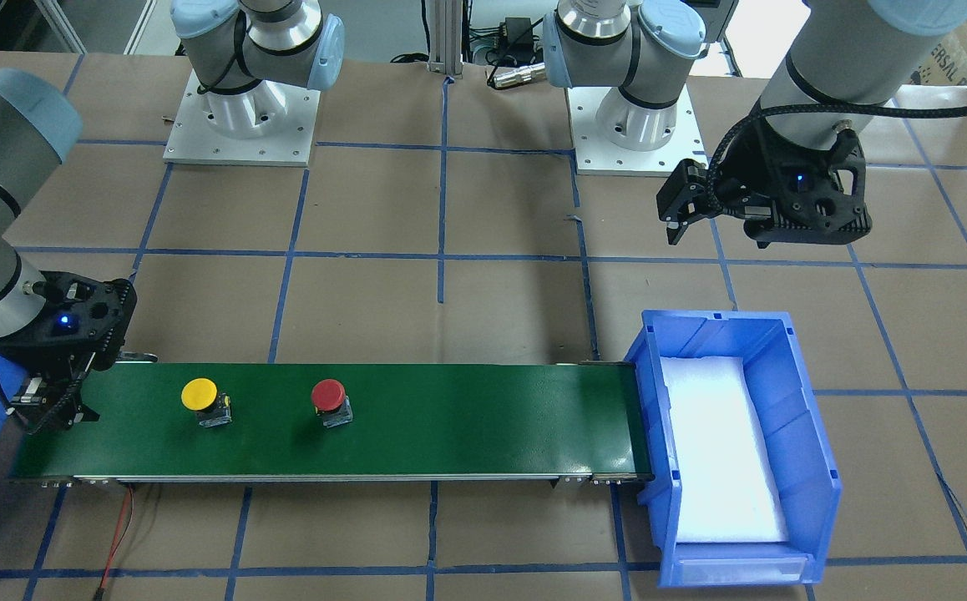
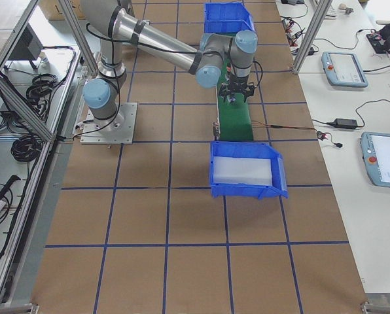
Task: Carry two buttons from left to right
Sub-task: 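Lower the right gripper around the yellow button on the belt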
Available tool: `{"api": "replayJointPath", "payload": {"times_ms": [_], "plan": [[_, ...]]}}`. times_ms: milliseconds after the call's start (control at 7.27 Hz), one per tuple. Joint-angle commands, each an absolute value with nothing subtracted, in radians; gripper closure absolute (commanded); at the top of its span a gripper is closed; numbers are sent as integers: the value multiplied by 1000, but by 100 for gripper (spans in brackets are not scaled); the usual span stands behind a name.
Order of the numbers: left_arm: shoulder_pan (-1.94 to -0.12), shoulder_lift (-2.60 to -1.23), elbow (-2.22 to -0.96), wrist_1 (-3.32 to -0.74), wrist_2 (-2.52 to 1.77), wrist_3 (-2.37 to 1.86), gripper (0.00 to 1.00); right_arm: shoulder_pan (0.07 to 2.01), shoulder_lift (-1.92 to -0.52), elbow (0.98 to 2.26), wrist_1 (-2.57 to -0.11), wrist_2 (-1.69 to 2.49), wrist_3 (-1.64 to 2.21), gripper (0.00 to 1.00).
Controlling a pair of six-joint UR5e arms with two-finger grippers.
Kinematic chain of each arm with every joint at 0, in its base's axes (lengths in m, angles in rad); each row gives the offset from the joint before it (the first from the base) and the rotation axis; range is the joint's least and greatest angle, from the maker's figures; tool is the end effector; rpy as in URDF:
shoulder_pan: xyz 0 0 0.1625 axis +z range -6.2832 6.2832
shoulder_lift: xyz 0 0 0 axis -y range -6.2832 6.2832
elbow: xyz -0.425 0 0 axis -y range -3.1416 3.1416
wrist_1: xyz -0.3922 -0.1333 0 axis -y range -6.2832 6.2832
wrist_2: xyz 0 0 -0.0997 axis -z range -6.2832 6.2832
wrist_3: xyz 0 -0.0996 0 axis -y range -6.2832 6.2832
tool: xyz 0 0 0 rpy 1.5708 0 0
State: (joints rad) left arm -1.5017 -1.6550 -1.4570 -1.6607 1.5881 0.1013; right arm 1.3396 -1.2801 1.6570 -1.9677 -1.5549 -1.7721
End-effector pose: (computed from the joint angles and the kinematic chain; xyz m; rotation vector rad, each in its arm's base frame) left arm -0.0953 -0.5291 0.4922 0.0512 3.1276 0.0963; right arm -0.0035 -0.6034 0.3278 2.1822 -2.2481 0.0379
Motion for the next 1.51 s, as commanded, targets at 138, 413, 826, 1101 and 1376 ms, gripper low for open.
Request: {"api": "replayJointPath", "payload": {"times_ms": [138, 413, 826, 1101, 1376], "plan": [[-1502, -1649, -1459, -1661, 1589, 101, 0, 1342, -1272, 1667, -1987, -1551, -1792, 0], [-1502, -1654, -1457, -1660, 1588, 100, 0, 1344, -1264, 1687, -2035, -1551, -1845, 0], [-1502, -1654, -1457, -1660, 1586, 100, 0, 1342, -1264, 1690, -2039, -1551, -1836, 0], [-1502, -1655, -1457, -1660, 1586, 100, 0, 1342, -1262, 1692, -2037, -1549, -1797, 0], [-1502, -1657, -1454, -1660, 1585, 97, 0, 1342, -1261, 1692, -2037, -1549, -1795, 0]]}}
